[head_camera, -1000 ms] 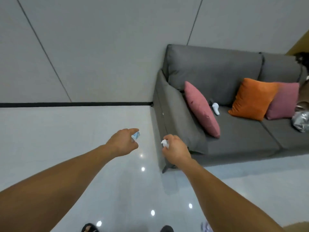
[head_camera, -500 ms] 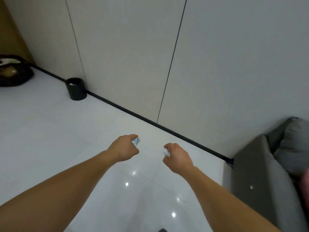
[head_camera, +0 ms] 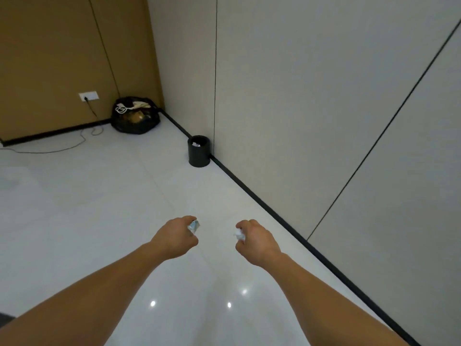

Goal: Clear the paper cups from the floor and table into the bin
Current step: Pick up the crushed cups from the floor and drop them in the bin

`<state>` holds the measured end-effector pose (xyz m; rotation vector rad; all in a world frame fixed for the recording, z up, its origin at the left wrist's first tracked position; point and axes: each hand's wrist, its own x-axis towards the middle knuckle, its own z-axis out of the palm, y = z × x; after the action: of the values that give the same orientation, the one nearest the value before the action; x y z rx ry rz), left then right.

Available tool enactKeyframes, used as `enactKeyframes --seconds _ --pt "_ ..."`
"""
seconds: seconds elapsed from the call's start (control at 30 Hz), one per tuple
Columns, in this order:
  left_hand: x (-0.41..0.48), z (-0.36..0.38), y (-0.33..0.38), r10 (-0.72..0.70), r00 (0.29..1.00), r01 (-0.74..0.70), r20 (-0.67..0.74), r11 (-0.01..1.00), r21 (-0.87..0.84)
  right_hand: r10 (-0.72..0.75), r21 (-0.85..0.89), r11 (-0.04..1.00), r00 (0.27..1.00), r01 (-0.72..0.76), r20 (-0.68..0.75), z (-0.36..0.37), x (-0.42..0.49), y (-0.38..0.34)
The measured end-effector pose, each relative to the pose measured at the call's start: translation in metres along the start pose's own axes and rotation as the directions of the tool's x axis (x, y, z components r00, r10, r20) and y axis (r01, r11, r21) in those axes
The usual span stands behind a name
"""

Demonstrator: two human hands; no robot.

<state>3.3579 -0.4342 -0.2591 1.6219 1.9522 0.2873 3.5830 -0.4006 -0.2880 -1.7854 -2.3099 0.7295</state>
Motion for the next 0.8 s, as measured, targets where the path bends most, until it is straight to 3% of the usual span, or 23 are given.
enactKeyframes --seconds 0.33,0.8 --pt "0.160 -0.075 -0.055 -0.102 0.993 0.094 -0.061 0.989 -0.110 -0.104 -0.066 0.992 0.989 0.111 0.106 -0.001 0.203 -0.062" --pt "0.413 -0.205 -0.103 -0.058 0.998 0.057 -0.009 0.995 -0.086 0.022 -0.055 0.998 0.995 -0.016 0.102 -0.012 0.460 -0.119"
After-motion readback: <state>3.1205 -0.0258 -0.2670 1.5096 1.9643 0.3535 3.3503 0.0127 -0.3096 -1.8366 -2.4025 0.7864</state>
